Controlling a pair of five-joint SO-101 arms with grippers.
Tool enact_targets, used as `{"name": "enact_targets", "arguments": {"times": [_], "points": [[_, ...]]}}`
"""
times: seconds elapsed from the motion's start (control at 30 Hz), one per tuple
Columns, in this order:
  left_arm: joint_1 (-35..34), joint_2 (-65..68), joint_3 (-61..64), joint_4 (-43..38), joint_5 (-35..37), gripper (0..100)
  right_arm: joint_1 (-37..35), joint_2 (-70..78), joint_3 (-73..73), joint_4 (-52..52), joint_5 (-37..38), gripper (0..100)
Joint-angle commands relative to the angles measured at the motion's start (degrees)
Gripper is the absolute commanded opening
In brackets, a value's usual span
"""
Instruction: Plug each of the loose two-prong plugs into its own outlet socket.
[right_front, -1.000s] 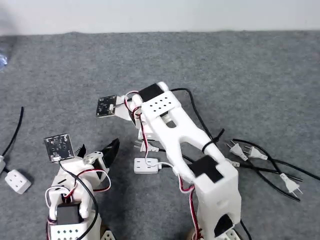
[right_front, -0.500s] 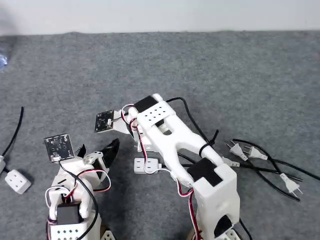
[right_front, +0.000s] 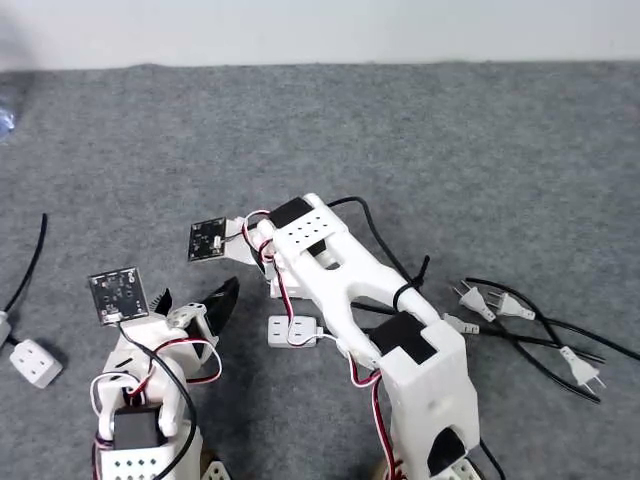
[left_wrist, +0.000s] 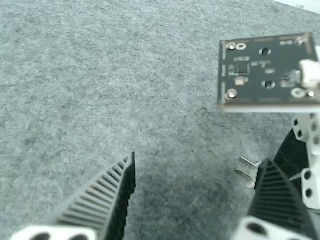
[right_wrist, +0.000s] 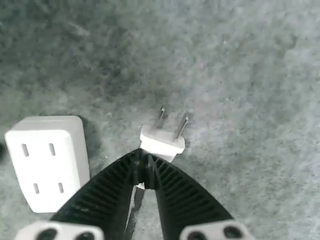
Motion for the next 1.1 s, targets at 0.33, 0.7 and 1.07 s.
{"name": "enact_targets", "arguments": {"times": [0.33,0.7,1.07], "points": [[-0.2,-0.1,-0.1,0.2,0.5,36,-1.1,-3.1,-5.9,7.3,-6.7,18.4],[0.0,-0.3,-0.1,1.5,0.4,36,-1.3,-2.5,-5.8,5.0,-6.6,16.9],[0.0,-0.3,-0.1,1.6,0.4,36,-0.8,-1.9,-5.9,3.0,-6.6,18.5]]}}
